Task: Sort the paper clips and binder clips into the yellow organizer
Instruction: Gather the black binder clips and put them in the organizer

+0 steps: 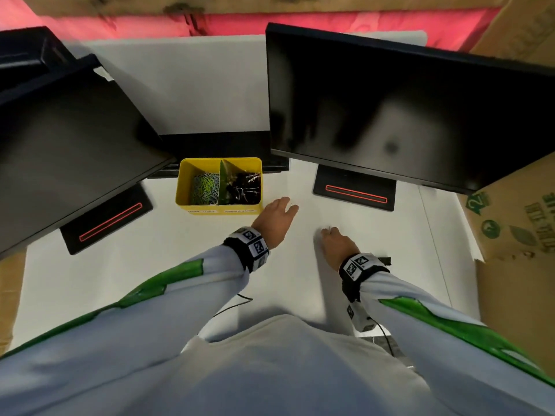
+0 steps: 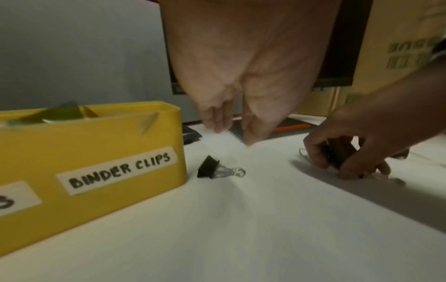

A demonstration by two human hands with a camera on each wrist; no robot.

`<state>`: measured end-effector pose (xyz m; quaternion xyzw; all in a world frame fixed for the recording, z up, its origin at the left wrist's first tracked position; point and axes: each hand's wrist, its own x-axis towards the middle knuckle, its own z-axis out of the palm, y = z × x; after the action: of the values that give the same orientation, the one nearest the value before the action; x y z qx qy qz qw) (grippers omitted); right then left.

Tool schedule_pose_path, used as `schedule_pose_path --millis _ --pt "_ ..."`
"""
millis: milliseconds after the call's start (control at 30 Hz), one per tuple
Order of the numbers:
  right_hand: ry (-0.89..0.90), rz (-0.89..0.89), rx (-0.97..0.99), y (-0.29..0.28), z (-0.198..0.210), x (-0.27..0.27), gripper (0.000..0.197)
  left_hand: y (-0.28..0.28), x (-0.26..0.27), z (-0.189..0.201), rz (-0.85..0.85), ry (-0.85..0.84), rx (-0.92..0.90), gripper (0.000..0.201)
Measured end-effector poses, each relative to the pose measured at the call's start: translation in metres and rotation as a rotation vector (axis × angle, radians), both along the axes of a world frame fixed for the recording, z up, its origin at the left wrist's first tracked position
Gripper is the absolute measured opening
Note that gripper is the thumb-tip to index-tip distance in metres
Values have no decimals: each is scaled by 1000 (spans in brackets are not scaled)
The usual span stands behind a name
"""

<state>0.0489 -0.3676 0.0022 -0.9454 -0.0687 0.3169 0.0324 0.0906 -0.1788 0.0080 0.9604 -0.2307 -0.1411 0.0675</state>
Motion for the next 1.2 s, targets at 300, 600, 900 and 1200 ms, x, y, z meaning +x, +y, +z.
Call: schedule_pose_path --millis 300,600,900,1200 --pt "-45 -117 246 4 17 18 25 13 -3 -20 82 50 96 45" --pt "-388 -73 819 104 89 101 13 49 -36 22 321 182 -310 25" --pt "-181 58 576 132 69 109 29 102 -27 81 508 122 -415 25" --pt "-282 -134 455 24 40 24 27 91 27 60 536 -82 -193 39"
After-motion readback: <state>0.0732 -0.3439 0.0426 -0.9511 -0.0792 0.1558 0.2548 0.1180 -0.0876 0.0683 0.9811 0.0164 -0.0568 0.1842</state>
